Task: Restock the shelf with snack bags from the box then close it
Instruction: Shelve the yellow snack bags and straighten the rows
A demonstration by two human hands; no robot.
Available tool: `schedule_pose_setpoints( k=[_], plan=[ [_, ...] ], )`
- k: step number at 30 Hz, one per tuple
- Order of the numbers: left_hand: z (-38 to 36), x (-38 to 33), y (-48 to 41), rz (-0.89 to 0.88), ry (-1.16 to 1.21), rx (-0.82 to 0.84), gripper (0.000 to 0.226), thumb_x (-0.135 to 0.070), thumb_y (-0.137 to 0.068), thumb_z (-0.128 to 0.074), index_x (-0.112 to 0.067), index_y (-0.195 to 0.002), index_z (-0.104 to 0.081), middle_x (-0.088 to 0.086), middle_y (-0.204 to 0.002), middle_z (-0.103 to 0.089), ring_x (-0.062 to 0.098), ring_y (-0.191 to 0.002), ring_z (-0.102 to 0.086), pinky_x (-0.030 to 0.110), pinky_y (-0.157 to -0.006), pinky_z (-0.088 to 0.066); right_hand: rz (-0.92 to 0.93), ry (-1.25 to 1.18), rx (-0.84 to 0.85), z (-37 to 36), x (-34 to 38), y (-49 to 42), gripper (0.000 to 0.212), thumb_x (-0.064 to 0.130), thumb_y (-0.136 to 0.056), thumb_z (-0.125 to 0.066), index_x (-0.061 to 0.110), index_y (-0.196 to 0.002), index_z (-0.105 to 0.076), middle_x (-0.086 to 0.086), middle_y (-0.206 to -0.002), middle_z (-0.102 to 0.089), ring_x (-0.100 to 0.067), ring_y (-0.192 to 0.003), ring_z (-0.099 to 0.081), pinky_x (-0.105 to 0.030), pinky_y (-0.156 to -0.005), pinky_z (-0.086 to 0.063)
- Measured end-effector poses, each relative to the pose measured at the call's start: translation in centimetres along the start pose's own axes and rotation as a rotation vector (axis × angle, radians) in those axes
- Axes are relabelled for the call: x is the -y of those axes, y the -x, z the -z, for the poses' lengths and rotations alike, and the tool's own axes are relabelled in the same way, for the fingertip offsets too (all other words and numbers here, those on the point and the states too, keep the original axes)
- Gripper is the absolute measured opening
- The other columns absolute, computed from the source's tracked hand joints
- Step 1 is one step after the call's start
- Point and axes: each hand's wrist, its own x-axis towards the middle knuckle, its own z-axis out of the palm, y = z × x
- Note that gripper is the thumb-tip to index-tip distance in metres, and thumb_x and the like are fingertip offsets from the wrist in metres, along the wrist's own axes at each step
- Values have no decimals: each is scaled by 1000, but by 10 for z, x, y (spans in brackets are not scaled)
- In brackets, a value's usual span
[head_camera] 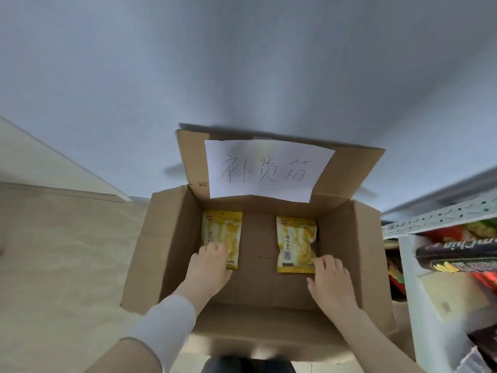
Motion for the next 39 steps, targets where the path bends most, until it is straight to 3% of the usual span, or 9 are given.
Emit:
schedule_pose_setpoints(
  k=[4,7,10,15,19,23,28,33,39],
  plan=[
    [-40,21,-36,124,120,50,43,-43,-91,-52,-19,-126,-43,3,-126,-47,22,-118,-46,34,-93,-45,-49,-15,64,-42,-6,-35,45,26,-70,-77,4,-106,-63,-16,-103,-63,-33,-92,-61,-40,-70,-53],
    [-81,34,-80,202,199,83,45,-45,-90,-52,-21,-126,-42,3,-126,-46,22,-119,-46,36,-93,-45,-107,-8,97,-84,-9,-66,49,36,-84,-63,6,-121,-54,-14,-120,-56,-29,-108,-56,-37,-84,-51],
    [-128,43,-137,318,384,86,51,-46,-87,-58,-21,-129,-42,6,-133,-42,25,-125,-42,41,-98,-42,-188,-86,88,-141,-18,-104,48,34,-83,-65,3,-117,-55,-17,-116,-57,-32,-105,-56,-40,-80,-51],
    [-195,59,-229,545,714,2,80,-46,-79,-69,-14,-142,-32,14,-144,-32,32,-133,-33,42,-107,-34,-363,-178,132,-219,-30,-171,59,36,-88,-57,5,-134,-38,-17,-134,-42,-31,-124,-40,-40,-98,-38],
    [-225,64,-271,600,764,-127,93,-46,-78,-69,-12,-147,-17,16,-149,-21,35,-138,-21,45,-112,-25,-479,-314,33,-258,-43,-210,69,38,-83,-63,-6,-131,-38,-29,-130,-42,-43,-120,-39,-49,-97,-34],
    [-239,70,-288,645,773,-225,94,-47,-79,-68,-10,-148,-15,16,-151,-20,33,-140,-17,44,-112,-21,-581,-440,25,-279,-54,-233,78,42,-88,-54,1,-144,-20,-28,-142,-31,-41,-132,-28,-49,-106,-27],
    [-245,84,-288,674,875,-298,88,-36,-75,-75,-7,-143,-27,16,-142,-39,34,-133,-35,45,-109,-32,-666,-545,31,-287,-53,-235,78,42,-86,-56,4,-145,-22,-27,-141,-34,-42,-132,-29,-49,-107,-25],
    [-243,93,-283,723,985,-239,88,-32,-73,-78,-6,-141,-29,11,-128,-57,28,-121,-53,44,-100,-43,-763,-798,99,-280,-49,-226,77,44,-71,-75,9,-132,-44,-17,-131,-53,-38,-122,-47,-46,-97,-41],
    [-235,82,-261,624,1298,-85,28,-17,-79,-74,-9,-104,-65,9,-101,-68,23,-90,-65,33,-82,-51,-791,-1312,266,-263,-39,-193,51,18,-76,-74,8,-122,-56,-10,-122,-60,-26,-112,-56,-32,-88,-41]
  ],
)
